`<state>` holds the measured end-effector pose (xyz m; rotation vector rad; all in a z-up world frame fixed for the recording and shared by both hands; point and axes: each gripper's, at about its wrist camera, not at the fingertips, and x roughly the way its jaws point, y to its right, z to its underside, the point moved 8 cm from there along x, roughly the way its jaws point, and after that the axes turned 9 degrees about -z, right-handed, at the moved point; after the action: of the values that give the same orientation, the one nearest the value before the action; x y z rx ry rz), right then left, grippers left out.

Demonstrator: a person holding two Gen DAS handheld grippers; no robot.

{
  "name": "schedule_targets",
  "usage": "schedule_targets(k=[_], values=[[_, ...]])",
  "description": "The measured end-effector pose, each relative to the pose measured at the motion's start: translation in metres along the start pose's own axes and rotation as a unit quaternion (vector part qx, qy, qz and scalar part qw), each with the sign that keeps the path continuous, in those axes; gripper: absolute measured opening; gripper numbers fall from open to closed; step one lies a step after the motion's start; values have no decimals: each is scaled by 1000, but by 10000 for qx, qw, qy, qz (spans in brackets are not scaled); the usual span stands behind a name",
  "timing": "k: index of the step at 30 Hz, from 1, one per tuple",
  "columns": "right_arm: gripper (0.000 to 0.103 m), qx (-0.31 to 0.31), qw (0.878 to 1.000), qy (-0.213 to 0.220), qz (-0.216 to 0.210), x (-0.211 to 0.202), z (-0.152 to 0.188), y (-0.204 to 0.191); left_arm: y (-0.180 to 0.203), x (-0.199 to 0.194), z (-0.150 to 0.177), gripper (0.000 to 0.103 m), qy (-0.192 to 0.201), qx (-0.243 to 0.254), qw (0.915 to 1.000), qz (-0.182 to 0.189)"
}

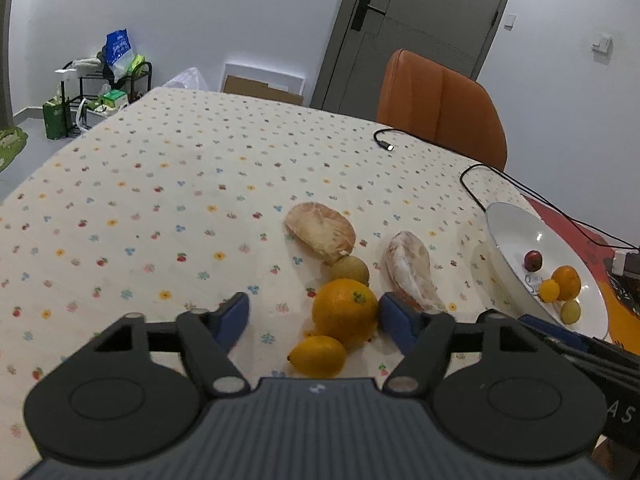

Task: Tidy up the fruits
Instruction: 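Move both tools back to the remaining fruits beside the pomelo segments, then grasp the orange with the left tool while the right tool grasps a pomelo segment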

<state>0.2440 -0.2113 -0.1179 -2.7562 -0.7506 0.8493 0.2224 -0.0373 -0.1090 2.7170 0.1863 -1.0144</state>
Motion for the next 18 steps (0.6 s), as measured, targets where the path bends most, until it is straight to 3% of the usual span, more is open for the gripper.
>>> schedule_targets(k=[1, 3, 18], values=[[56, -2, 10000, -18, -19, 2, 0, 0, 1, 1, 0, 58, -2, -40, 9999, 99], [56, -12, 10000, -48, -54, 5, 0, -1, 6, -1, -1, 35, 10, -35, 9996, 292], [55, -102, 9995, -288, -113, 35, -4, -4, -23, 0, -16, 35, 129, -272, 9995, -100]])
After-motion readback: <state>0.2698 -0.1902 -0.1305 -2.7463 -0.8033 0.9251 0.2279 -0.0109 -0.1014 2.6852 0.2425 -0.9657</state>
